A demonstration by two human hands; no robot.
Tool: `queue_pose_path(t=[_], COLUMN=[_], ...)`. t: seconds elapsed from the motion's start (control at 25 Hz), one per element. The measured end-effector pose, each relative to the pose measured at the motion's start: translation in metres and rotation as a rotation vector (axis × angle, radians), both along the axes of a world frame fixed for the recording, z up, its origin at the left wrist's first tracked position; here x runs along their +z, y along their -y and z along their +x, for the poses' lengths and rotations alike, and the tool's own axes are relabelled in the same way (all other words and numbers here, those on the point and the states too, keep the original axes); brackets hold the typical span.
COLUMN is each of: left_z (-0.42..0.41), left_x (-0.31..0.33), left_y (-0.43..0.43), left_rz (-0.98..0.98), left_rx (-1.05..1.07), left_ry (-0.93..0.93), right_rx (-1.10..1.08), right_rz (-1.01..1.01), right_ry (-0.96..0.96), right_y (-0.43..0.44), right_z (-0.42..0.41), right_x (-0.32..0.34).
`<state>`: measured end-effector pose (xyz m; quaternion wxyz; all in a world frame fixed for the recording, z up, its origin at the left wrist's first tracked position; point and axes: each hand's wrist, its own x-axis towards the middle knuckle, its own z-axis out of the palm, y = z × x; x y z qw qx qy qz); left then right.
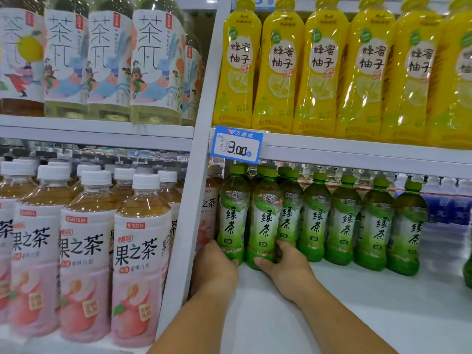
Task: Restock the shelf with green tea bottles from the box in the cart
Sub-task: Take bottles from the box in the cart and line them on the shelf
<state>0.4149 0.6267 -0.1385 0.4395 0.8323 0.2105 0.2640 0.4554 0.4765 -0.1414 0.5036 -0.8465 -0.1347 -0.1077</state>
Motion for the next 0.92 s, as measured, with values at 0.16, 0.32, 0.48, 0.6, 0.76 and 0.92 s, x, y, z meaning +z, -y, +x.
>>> queue_pose_path(t=[0.16,0.32,0.48,0.6,0.76,0.92], left_z=[-0.022,-0.052,-0.079,-0.093,-0.122,-0.161], left_x=[0.005,0.007,0.007,0.013,0.034,0.066], left_y=[0.008,0.013,0.015,0.02,0.032,0.044], left_rz=[-0.005,-0.015,-0.019,-0.018,-0.092,-0.167], left_rx=[-0.056,-0.173,-0.281,-0.317,-0.369,-0.39], left_ry=[0.067,0.125,0.129,0.043,-0.191,-0.353], right_rx=[-0.016,-0.037,-0.012,-0.016,-0.017,-0.01], right_rz=[-0.069,-0.128,-0.104,-0.007,-0.015,-0.082], right_ry=[0.042,0.048,-0.027,-0.099,-0.28,-0.447], right_y=[0.002,0.011,0.024,0.036,0.059,0.085], right_z=[-0.017,-0.044,-0.069,-0.087,-0.123,-0.17], right_x=[0.002,0.006,0.006,0.012,0.027,0.056])
